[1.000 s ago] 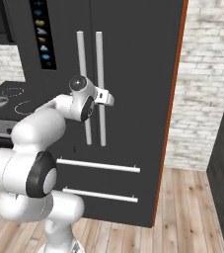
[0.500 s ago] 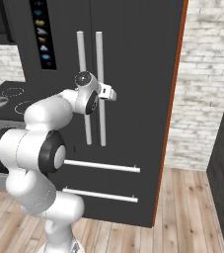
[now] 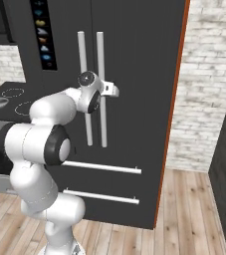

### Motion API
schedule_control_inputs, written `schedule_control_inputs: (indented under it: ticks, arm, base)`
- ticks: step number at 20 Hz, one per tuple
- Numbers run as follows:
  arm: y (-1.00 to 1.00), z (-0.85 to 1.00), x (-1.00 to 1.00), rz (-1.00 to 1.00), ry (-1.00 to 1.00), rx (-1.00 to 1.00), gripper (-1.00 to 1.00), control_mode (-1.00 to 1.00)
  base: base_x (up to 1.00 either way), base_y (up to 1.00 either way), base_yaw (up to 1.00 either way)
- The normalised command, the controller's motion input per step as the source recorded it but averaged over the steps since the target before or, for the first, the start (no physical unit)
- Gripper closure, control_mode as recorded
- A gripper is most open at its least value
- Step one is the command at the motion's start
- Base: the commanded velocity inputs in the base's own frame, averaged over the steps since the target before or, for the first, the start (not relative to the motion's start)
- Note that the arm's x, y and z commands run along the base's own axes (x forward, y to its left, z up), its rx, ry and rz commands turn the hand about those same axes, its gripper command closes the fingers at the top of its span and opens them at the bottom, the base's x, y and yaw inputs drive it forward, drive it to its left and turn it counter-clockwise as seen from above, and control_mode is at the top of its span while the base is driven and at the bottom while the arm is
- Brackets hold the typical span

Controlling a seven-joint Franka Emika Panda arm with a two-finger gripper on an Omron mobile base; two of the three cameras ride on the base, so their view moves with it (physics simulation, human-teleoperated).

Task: Place one of the steaks on the plate and the other in the bowl. Then place the bowl in the fridge.

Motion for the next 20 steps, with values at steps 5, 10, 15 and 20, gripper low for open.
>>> schedule_control_inputs:
  ticks: [5,10,15,20]
  arm:
    - [-0.02,0.00,0.36,0.01,0.00,0.01,1.00,-1.00]
    - [-0.01,0.00,0.05,0.00,0.00,0.00,1.00,-1.00]
    - [-0.18,0.28,-0.43,-0.01,0.00,0.00,1.00,-1.00]
    - [-0.46,0.59,-0.81,-0.03,0.04,0.06,1.00,-1.00]
  base:
    - [0.00,0.00,0.00]
    - [0.00,0.00,0.00]
    - [0.00,0.00,0.00]
    - [0.00,0.00,0.00]
